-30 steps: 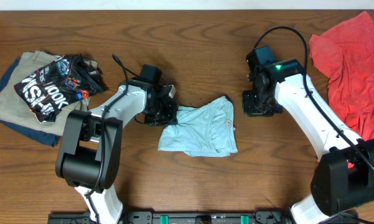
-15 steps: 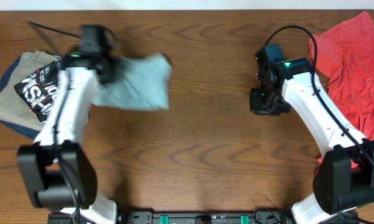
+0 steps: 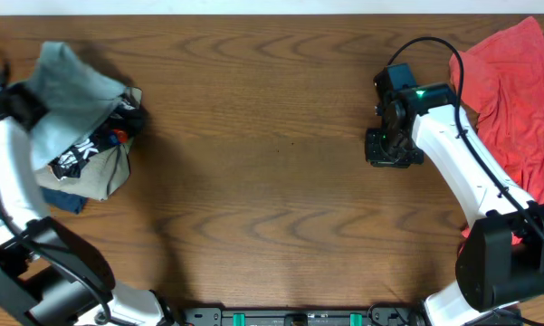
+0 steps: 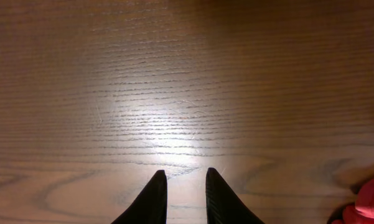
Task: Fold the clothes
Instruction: 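Carry the bundle left and place it on the grey shirt pile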
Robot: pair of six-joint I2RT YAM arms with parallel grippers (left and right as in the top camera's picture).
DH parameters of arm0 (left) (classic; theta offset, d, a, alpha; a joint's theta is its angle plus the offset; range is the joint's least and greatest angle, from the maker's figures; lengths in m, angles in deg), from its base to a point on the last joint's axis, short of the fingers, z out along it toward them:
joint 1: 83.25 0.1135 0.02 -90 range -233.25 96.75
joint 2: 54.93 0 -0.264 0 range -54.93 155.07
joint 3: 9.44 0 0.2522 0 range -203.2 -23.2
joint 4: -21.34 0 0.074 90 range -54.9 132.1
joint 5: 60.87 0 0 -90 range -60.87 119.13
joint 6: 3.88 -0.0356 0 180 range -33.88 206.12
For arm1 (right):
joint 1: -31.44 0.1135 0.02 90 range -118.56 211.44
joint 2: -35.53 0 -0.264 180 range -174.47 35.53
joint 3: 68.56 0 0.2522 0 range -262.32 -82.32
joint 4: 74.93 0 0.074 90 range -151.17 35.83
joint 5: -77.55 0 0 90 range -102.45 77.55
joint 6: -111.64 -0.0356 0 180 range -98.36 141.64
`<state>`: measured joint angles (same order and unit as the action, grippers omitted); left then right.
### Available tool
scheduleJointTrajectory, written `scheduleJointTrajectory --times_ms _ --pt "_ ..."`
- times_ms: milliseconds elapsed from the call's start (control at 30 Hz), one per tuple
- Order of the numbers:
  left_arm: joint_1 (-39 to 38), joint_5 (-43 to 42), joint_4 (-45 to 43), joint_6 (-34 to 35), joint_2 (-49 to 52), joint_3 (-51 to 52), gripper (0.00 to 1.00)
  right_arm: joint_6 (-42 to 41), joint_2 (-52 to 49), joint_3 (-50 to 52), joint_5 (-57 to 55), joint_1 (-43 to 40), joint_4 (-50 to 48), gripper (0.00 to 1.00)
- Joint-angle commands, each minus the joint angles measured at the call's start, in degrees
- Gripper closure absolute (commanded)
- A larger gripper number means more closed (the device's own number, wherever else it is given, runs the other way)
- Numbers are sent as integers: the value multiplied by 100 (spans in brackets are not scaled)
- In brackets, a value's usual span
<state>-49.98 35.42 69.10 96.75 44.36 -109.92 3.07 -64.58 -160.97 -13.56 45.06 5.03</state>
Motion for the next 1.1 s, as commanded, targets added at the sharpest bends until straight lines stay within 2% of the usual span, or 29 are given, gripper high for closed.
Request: scheduleJointTrajectory --times_ms 0,100,200,367,467,533,700,767,867,1000,1067 --pt "295 -413 -2 238 125 63 68 111 26 -9 -63 -105 2 80" --pt "492 -780 50 273 219 101 32 107 26 -9 -59 -103 2 80" --pt "533 -1038 48 348 234 101 3 109 26 -9 -61 -111 7 79" --pt "459 -1353 42 514 166 101 2 105 26 -9 -61 -162 -22 76" --pt "247 -1867 96 514 136 101 2 103 26 -9 -15 -166 -127 64" --pt "15 -1985 188 511 136 101 2 103 24 -9 120 -164 -229 60" --pt "-1012 -1976 428 225 144 101 2 81 9 -9 706 -166 -533 44" --pt "-1506 -1976 516 94 153 101 2 79 -2 -9 831 -175 -625 34" --pt "-2249 -1976 776 31 192 101 2 79 -2 -9 986 -197 -702 27" --pt "-3067 -1971 1574 -103 315 101 2 133 -2 -9 1172 -286 -645 16" --pt "-3373 -1858 2087 -144 387 101 2 267 -2 -9 1198 -339 -448 7"
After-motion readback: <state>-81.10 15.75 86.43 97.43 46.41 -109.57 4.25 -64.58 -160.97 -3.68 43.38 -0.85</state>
